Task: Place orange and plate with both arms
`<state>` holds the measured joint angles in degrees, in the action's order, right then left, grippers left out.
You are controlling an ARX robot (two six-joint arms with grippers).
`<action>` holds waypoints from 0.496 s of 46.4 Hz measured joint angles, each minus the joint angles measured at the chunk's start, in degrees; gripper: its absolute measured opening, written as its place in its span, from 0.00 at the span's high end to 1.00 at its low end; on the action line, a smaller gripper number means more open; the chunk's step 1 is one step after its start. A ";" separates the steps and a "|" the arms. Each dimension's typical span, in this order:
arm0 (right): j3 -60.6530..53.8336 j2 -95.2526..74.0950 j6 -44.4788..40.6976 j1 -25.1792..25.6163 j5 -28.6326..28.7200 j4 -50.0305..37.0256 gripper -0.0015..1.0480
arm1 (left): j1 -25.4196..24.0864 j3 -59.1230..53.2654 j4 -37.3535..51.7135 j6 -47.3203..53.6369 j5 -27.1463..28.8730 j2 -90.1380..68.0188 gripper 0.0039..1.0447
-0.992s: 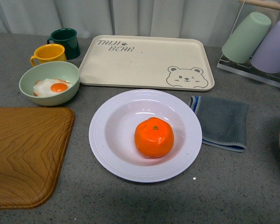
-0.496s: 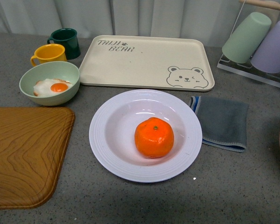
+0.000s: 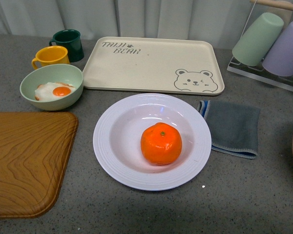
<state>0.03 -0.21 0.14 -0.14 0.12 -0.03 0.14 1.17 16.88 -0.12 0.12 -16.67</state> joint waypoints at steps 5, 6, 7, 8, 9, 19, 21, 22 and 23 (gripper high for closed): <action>0.00 0.00 0.00 0.00 0.00 0.00 0.09 | 0.00 0.00 -1.70 0.00 0.00 1.70 0.97; 0.00 0.00 -0.02 0.00 0.00 0.00 0.09 | 0.00 0.00 -2.10 0.00 0.00 2.08 0.97; 0.00 0.00 -0.02 0.00 0.00 0.00 0.09 | 0.00 0.00 -2.45 0.00 0.00 2.43 0.97; 0.00 0.00 0.00 0.00 0.00 0.00 0.09 | 0.00 0.00 -2.62 0.00 0.00 2.62 0.97; 0.00 0.00 -0.02 0.00 0.00 0.00 0.09 | 0.00 0.00 -2.91 0.00 0.00 2.93 0.97; 0.00 0.00 0.00 0.00 0.00 0.00 0.09 | 0.00 0.00 -6.38 0.00 0.00 6.36 0.97; 0.00 0.00 -0.02 0.00 0.00 0.00 0.09 | 0.00 0.00 -8.11 0.00 0.02 8.04 0.97; 0.00 0.00 -0.02 0.00 0.00 0.00 0.09 | 0.00 0.00 -11.67 0.00 -0.02 10.38 0.97; 0.00 0.00 0.00 0.00 0.00 0.00 0.09 | 0.00 0.00 -14.73 0.00 -0.13 12.74 0.97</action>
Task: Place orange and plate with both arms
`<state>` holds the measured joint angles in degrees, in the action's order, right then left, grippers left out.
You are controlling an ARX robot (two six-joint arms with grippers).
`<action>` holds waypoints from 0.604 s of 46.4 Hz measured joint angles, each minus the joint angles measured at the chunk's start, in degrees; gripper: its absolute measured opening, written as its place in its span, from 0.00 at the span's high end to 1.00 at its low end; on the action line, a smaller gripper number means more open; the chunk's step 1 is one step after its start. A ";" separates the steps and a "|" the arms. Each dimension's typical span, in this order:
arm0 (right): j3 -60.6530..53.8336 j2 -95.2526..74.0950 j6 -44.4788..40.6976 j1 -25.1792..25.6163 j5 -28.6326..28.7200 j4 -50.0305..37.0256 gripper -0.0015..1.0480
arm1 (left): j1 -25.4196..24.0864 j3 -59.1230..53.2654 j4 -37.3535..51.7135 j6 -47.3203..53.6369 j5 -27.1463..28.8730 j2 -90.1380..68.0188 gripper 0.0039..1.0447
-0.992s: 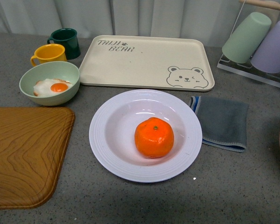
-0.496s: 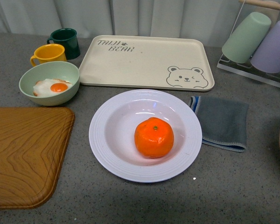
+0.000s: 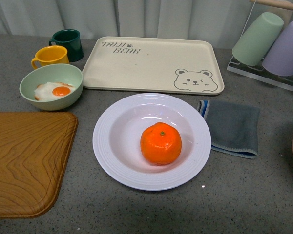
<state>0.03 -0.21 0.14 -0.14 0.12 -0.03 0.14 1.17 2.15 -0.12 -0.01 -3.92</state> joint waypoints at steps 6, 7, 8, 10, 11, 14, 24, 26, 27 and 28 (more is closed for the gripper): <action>0.00 0.00 0.00 0.00 0.00 0.00 0.09 | 0.00 0.00 -1.97 0.00 0.02 3.58 0.97; 0.00 0.00 0.00 0.00 0.00 0.00 0.09 | 0.00 0.00 -1.99 0.00 0.02 3.58 0.97; 0.00 0.00 -0.02 0.00 0.00 0.00 0.09 | 0.00 0.00 -2.01 0.00 0.02 3.58 0.97; 0.00 0.00 0.00 0.00 -0.02 0.00 0.09 | 0.00 0.00 -2.01 0.00 0.02 3.58 0.97; 0.00 0.00 0.00 0.00 0.00 0.00 0.09 | 0.00 0.00 -2.01 0.00 0.02 3.58 0.97; 0.00 0.00 0.00 0.00 -0.02 0.00 0.09 | 0.00 0.00 -2.01 -0.02 0.02 3.63 0.92; 4.13 -21.97 -8.70 -3.43 -6.01 -8.87 0.09 | 0.00 0.00 -2.03 -0.02 0.04 3.69 0.46; 5.88 -29.92 -4.07 -3.78 -3.56 -10.51 0.09 | 0.00 0.00 -2.03 -0.02 0.04 3.69 0.38; 6.47 -33.05 -2.47 -3.96 -2.67 -11.39 0.09 | 0.00 0.00 -2.03 -0.02 0.02 3.69 0.34; 7.04 -36.11 0.24 -4.26 -1.73 -12.33 0.09 | 0.00 0.00 -2.03 -0.02 0.02 3.69 0.31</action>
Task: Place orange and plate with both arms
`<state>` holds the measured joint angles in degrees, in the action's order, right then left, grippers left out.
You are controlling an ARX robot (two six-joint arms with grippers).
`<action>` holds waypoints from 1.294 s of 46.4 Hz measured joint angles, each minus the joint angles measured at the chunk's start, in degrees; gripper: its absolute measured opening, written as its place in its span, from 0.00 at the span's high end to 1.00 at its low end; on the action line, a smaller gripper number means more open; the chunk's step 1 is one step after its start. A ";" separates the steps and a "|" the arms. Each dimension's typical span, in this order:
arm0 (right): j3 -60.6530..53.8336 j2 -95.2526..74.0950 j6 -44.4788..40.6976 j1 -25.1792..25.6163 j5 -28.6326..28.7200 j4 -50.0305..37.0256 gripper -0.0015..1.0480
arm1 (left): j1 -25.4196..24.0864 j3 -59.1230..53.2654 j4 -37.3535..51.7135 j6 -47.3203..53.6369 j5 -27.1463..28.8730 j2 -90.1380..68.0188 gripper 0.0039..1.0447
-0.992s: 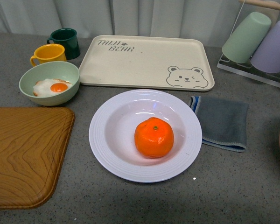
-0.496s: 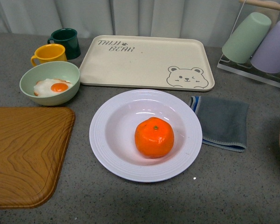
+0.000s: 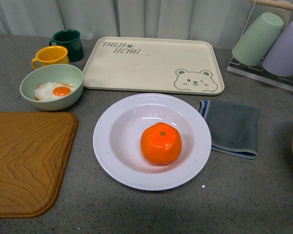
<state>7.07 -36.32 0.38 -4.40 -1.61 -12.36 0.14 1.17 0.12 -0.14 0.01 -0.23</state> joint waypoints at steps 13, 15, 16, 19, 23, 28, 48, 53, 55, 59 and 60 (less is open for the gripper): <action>6.91 -31.21 22.64 -5.03 9.46 -10.34 0.09 | 0.00 0.00 0.00 0.00 0.00 0.00 0.07; 8.66 -36.46 26.34 -5.79 9.94 -10.69 0.09 | 0.00 0.00 0.00 0.00 0.00 0.00 0.06; 9.62 -39.39 28.81 -6.23 11.19 -11.04 0.09 | 0.00 0.00 0.00 0.02 0.00 0.00 0.06; 11.80 -46.53 33.29 -7.02 13.79 -12.96 0.09 | 0.00 0.00 0.00 0.00 0.02 0.00 0.06; 14.73 -54.03 38.53 -7.76 16.76 -14.91 0.09 | 0.00 0.00 0.00 0.00 0.02 0.00 0.06; 17.20 -60.26 43.23 -8.46 19.52 -17.20 0.09 | 0.00 0.00 0.00 0.00 0.00 0.00 0.06; 26.91 -76.39 58.51 -11.13 24.72 -20.52 0.09 | 0.00 0.00 0.00 0.02 0.00 0.00 0.06; 29.35 -78.95 61.16 -11.41 26.03 -19.45 0.09 | 0.00 0.00 0.00 0.00 0.02 0.00 0.06; 30.03 -79.43 61.42 -11.47 26.10 -18.69 0.09 | 0.00 0.00 0.00 0.00 0.00 0.00 0.06; 31.52 -80.50 62.03 -11.50 26.16 -16.35 0.12 | 0.00 0.00 0.00 0.00 0.00 0.00 0.06; 31.85 -80.74 62.05 -11.50 26.12 -15.63 0.15 | 0.00 0.00 0.00 0.00 0.00 0.00 0.06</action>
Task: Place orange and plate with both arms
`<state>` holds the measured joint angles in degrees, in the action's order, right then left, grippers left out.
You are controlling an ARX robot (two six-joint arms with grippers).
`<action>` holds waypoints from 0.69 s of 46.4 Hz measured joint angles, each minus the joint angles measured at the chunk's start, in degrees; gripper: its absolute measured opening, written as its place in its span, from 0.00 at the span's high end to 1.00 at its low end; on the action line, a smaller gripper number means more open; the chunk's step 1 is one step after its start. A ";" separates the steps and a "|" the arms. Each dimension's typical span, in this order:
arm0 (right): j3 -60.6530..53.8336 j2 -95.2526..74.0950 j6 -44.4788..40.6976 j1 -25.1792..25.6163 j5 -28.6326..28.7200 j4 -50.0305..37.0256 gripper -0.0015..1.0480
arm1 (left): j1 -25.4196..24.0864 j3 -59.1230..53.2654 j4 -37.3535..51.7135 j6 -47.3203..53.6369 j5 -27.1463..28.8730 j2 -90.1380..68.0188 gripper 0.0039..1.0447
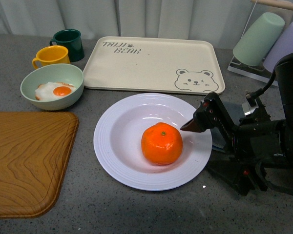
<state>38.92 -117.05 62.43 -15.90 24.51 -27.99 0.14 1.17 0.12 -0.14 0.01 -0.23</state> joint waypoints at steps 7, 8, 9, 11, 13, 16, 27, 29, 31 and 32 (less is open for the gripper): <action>1.49 -1.40 0.92 0.33 -0.31 5.79 0.42 | 0.00 0.00 0.00 0.00 0.02 0.00 0.06; 1.49 -1.44 1.01 0.37 -0.35 6.03 0.44 | 0.00 0.00 0.00 0.02 0.00 0.00 0.06; 1.49 -1.57 1.09 0.48 -0.48 6.36 0.47 | 0.00 0.00 0.00 0.00 0.02 0.00 0.06; 1.49 -1.81 1.22 0.79 -1.05 6.95 0.56 | 0.00 0.00 0.00 0.00 0.02 0.00 0.06; 1.53 -1.84 1.46 1.11 -1.05 7.04 0.64 | 0.00 0.00 0.00 0.00 0.02 0.00 0.06; 1.53 -1.84 1.44 1.38 -1.14 7.17 0.76 | 0.00 0.00 0.00 0.00 0.02 0.00 0.06; 1.79 0.28 2.12 1.84 1.01 3.91 0.93 | 0.00 0.00 0.00 0.00 0.00 0.00 0.06; 1.53 0.79 2.27 1.90 1.49 2.40 0.95 | 0.00 0.00 0.00 0.00 0.00 0.00 0.06; 1.07 1.36 2.38 1.99 2.21 0.61 0.97 | 0.00 0.00 0.00 0.00 0.00 0.00 0.06; 0.87 1.57 2.49 2.01 2.43 -0.17 0.97 | 0.00 0.00 0.00 0.02 0.00 0.00 0.06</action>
<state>39.79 -115.48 64.93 -13.89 26.94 -28.16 0.14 1.17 0.12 -0.12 0.01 -0.23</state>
